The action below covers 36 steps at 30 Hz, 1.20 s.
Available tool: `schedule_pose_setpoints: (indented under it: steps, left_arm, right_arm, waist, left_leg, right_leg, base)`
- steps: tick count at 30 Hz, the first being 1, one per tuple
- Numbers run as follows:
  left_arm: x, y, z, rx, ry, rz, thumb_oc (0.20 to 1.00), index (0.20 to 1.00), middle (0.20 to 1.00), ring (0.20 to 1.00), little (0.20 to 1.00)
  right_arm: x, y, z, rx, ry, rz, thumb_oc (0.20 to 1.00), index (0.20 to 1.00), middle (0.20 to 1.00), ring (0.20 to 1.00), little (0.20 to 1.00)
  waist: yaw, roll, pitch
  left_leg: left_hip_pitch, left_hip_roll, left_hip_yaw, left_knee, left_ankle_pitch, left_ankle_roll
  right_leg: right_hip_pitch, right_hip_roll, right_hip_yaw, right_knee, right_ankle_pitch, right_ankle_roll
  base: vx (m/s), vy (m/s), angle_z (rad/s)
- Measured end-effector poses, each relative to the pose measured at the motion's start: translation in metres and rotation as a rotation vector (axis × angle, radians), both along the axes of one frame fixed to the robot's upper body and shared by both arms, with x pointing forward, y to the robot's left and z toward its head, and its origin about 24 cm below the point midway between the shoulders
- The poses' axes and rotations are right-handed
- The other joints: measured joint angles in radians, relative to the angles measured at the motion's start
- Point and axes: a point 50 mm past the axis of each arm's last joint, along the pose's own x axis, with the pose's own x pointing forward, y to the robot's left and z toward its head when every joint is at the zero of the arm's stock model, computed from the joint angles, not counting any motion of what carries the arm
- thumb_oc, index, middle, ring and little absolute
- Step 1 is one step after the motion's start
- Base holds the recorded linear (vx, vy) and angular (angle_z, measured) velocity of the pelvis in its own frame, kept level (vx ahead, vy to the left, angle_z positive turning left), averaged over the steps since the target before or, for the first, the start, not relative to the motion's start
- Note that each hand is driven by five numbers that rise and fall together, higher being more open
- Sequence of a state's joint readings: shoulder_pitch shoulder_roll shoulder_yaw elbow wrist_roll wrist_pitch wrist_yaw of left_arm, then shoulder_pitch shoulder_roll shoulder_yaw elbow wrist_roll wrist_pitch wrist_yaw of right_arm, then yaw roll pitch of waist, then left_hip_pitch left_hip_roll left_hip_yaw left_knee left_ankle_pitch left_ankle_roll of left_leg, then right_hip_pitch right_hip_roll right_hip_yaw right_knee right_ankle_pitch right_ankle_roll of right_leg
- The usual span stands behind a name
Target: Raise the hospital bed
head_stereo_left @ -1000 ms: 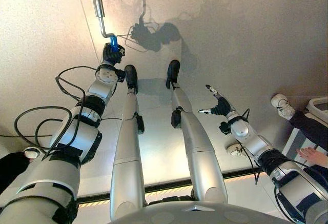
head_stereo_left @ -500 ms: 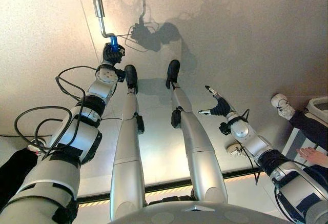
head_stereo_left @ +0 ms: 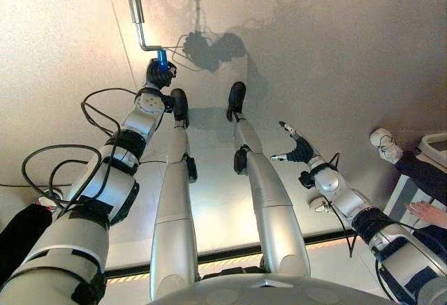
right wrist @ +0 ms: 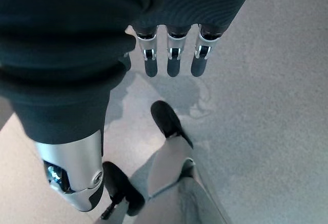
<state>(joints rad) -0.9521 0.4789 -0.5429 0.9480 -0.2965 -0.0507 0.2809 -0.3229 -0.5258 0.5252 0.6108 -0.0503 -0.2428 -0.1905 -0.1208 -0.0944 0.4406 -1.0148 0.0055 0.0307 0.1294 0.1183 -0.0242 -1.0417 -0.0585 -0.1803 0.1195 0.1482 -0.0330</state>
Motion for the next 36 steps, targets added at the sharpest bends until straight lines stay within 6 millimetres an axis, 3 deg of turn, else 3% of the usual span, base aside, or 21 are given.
schedule_pose_setpoints:
  steps: [11,20,32,36]
  left_arm:
    - [-0.008,-0.031,0.006,0.036,-0.040,-0.180,0.200,0.200,0.200,0.200,0.200]
    - [-0.027,-0.033,0.018,0.079,-0.076,-0.341,0.200,0.200,0.200,0.200,0.200]
    - [-0.075,-0.010,0.036,0.084,-0.097,-0.542,0.200,0.200,0.200,0.200,0.200]
    - [-0.097,0.008,0.043,0.084,-0.100,-0.555,0.200,0.200,0.200,0.200,0.200]
  right_arm:
    - [-0.007,-0.004,-0.006,-0.012,0.026,0.000,1.000,1.000,1.000,1.000,1.000]
    - [-0.012,-0.013,-0.008,-0.043,0.038,-0.004,1.000,1.000,1.000,1.000,1.000]
    - [-0.019,-0.030,-0.007,-0.060,0.044,-0.040,1.000,1.000,1.000,1.000,1.000]
    - [-0.021,-0.036,-0.006,-0.062,0.048,-0.048,1.000,1.000,1.000,1.000,1.000]
  waist:
    - [0.001,0.005,0.004]
    - [0.017,0.041,0.028]
    - [0.039,0.058,0.041]
    - [0.048,0.064,0.045]
  left_leg:
    - [0.008,0.001,0.016,-0.001,0.001,0.001]
    - [0.011,0.001,0.017,-0.001,0.001,0.002]
    - [0.014,0.002,0.018,-0.002,0.012,-0.002]
    - [0.016,0.004,0.017,-0.003,0.015,-0.004]
  right_leg:
    - [-0.002,-0.001,0.008,0.010,-0.002,0.003]
    - [-0.003,-0.002,0.010,0.013,-0.001,0.001]
    - [-0.009,-0.002,0.009,0.030,-0.002,0.003]
    - [-0.009,-0.001,0.009,0.036,-0.003,0.004]
  base:
    - [0.00,-0.001,-0.01]
    - [0.00,0.000,0.00]
    - [0.00,0.000,0.00]
    - [0.00,0.000,0.00]
